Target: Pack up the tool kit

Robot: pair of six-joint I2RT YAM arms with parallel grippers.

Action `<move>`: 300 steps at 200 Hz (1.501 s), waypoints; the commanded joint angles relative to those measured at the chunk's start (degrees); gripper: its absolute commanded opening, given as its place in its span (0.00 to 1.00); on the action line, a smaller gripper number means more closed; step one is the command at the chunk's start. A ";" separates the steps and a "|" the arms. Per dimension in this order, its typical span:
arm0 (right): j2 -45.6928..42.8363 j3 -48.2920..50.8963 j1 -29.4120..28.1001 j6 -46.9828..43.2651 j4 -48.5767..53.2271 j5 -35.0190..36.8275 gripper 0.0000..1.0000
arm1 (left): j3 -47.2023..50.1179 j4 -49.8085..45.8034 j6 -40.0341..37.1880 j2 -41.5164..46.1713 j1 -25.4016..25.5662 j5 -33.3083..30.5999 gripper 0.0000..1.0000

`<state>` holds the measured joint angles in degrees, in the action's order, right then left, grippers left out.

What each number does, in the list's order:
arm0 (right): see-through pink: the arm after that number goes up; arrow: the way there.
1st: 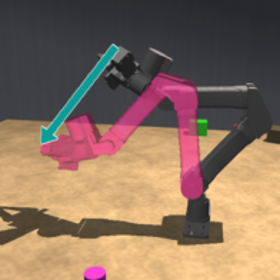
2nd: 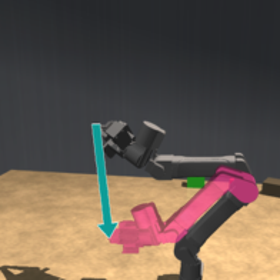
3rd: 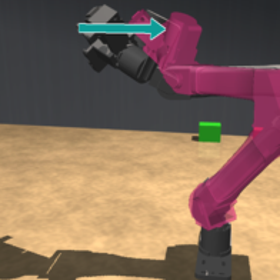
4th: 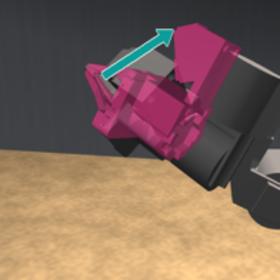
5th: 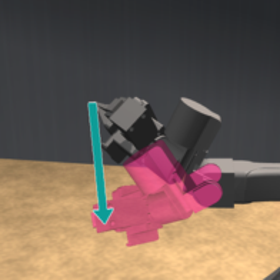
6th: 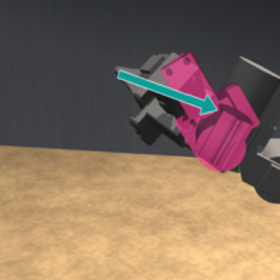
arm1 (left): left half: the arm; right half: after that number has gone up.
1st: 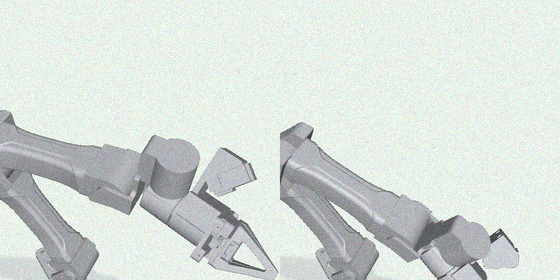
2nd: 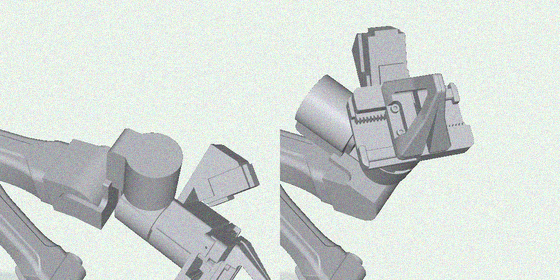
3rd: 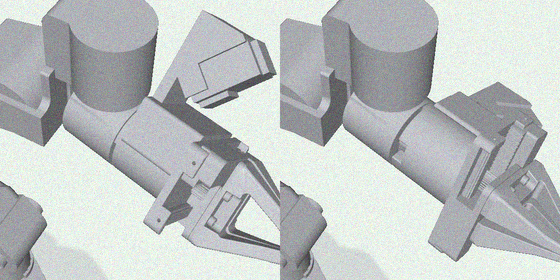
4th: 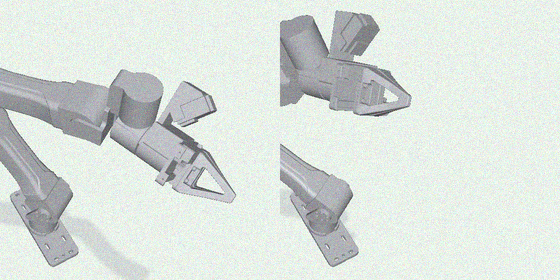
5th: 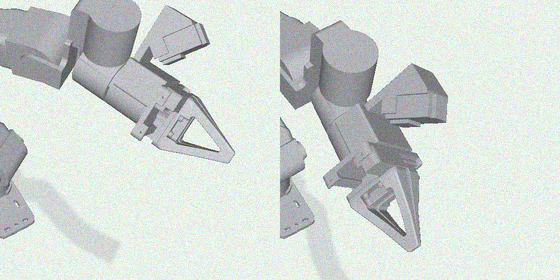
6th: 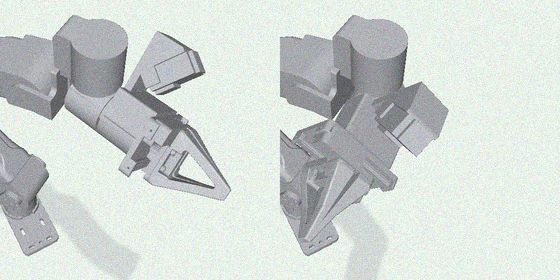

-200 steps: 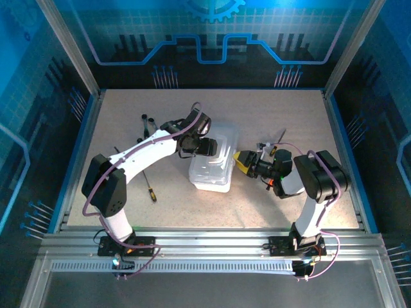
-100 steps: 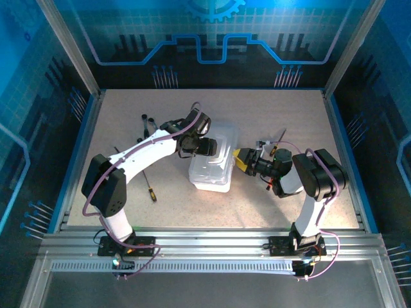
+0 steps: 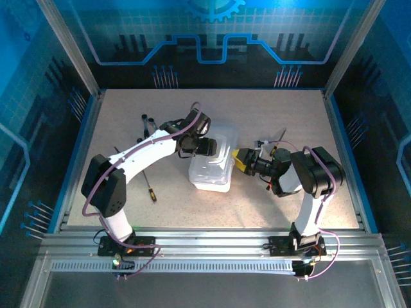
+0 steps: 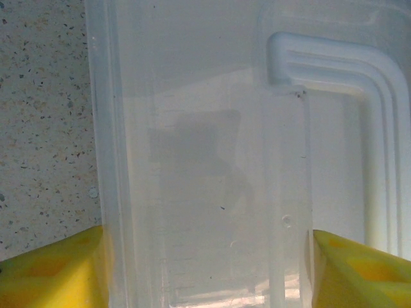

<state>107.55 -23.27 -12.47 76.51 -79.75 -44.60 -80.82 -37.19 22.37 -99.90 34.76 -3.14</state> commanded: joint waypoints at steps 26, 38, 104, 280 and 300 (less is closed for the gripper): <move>-5.81 -1.21 -1.11 0.49 -1.77 -3.87 0.75 | 3.82 -6.00 0.79 -3.07 1.24 -3.58 0.62; -5.57 -1.26 -0.22 0.55 -1.79 -4.44 0.75 | 3.62 -6.67 0.33 -2.89 1.79 -6.18 0.62; -6.91 -2.22 0.81 1.90 -1.91 -5.59 0.74 | 3.29 -9.48 0.39 -7.13 2.46 -13.06 0.61; -17.35 6.60 9.74 -4.83 10.25 -1.24 0.70 | 2.07 -10.46 0.58 -8.05 3.07 -13.29 0.60; -21.77 6.08 9.74 -8.99 18.75 0.28 0.70 | 1.59 -10.37 0.73 -7.89 3.20 -11.79 0.59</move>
<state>90.87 -16.99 -3.25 73.93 -70.85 -46.37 -82.50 -36.03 22.98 -102.45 38.48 -14.72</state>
